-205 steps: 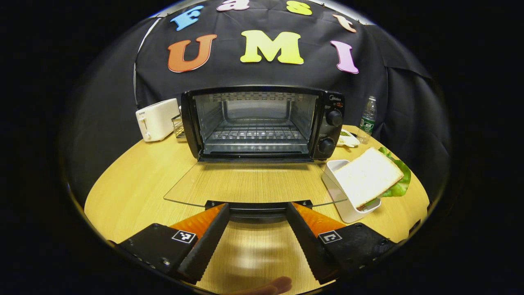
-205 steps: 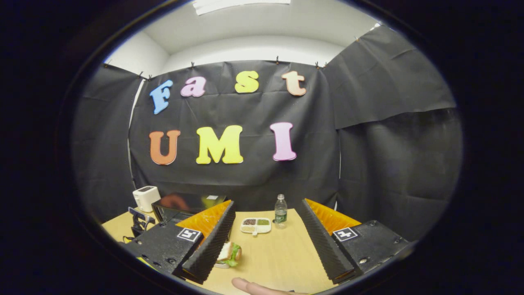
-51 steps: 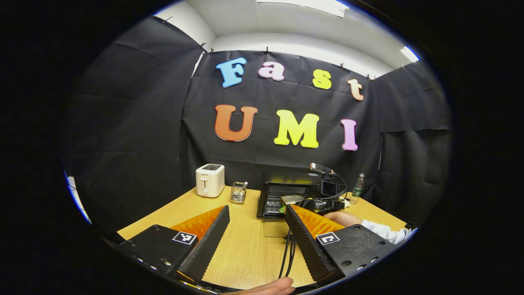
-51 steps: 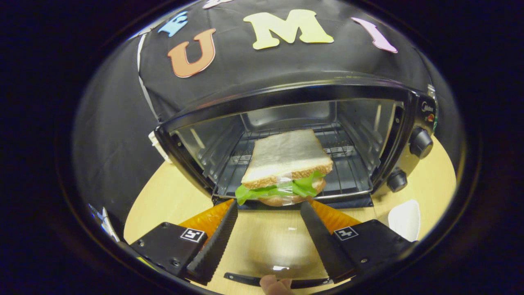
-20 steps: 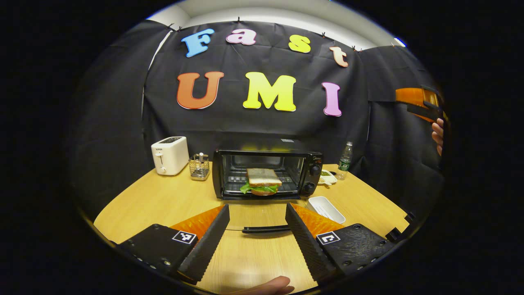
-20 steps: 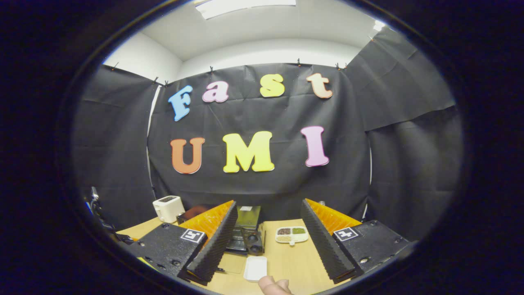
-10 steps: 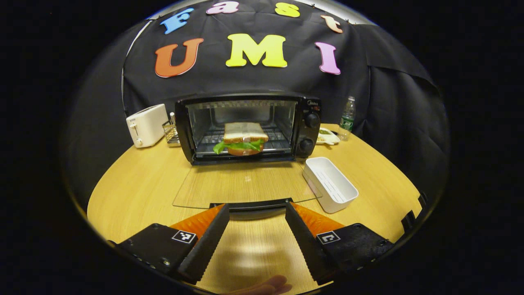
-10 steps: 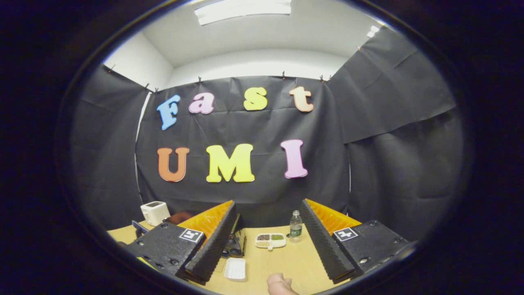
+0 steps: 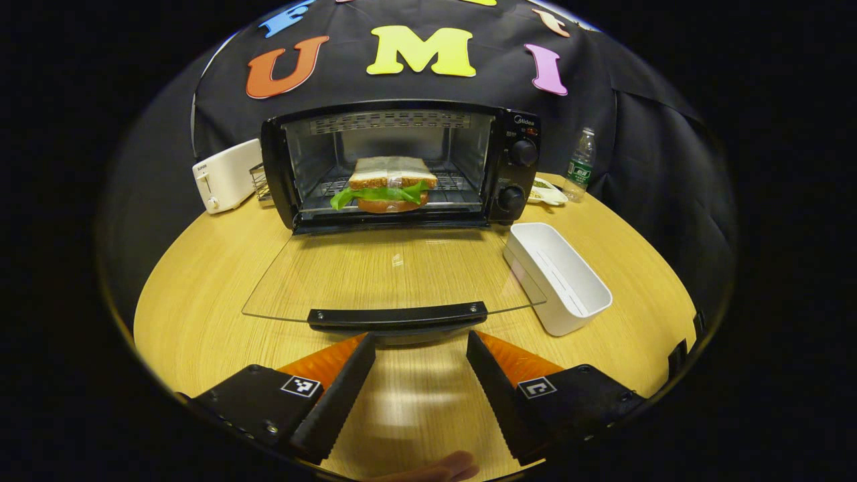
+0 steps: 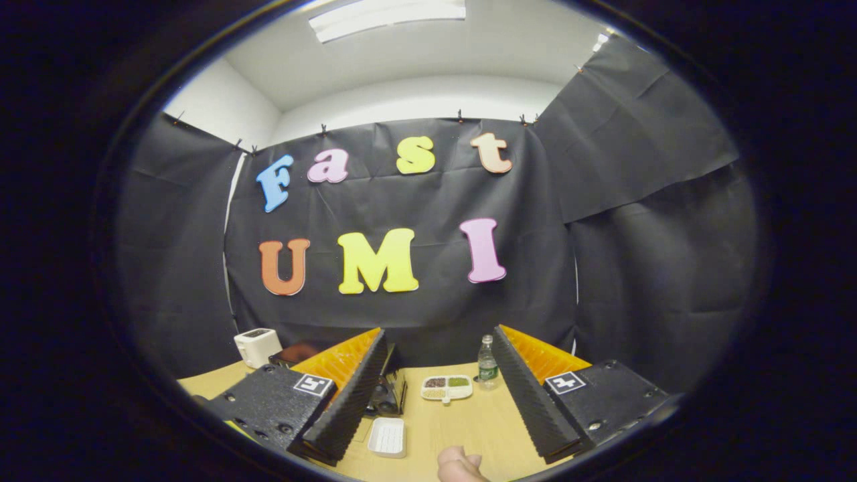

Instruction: Open the electric oven with the left hand, put the food in, and close the electric oven.

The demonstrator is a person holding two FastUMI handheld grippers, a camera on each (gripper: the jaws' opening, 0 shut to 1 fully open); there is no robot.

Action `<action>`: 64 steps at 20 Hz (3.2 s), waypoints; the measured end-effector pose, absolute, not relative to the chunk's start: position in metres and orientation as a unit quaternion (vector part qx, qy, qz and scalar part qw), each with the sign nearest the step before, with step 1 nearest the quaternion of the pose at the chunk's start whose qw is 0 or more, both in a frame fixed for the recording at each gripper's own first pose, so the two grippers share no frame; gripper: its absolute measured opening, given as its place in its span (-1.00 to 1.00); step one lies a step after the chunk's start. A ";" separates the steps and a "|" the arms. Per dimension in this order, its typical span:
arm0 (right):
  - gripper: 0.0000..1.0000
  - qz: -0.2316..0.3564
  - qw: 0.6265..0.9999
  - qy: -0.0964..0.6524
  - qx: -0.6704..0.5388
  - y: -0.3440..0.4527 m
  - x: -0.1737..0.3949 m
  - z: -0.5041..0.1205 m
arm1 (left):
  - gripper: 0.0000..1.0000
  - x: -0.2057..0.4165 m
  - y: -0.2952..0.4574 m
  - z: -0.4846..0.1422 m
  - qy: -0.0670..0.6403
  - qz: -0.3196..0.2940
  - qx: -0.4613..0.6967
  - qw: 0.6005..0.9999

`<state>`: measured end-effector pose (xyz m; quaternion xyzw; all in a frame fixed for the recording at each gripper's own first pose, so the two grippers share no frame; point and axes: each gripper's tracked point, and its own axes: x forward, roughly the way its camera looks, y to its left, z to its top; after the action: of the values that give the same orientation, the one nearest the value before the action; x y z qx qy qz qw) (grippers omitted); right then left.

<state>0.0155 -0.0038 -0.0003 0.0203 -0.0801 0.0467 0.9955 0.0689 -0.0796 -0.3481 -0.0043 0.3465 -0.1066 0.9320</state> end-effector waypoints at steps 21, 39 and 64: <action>1.00 0.045 0.997 -0.063 0.020 -0.012 0.032 -0.021 | 0.81 0.081 -0.079 -0.317 0.334 -0.081 -0.023 0.939; 0.79 0.051 0.997 -0.054 0.021 -0.009 0.034 -0.028 | 0.82 0.154 -0.055 -0.213 0.198 -0.059 -0.016 0.978; 1.00 0.042 0.997 -0.070 0.012 -0.017 -0.005 -0.011 | 0.80 0.161 -0.042 -0.113 0.063 -0.067 -0.033 0.995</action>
<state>-0.0046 -0.0172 -0.0112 0.0121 -0.0700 0.0425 0.9966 0.1608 -0.0423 -0.1133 -0.0333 0.0625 -0.0667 0.9953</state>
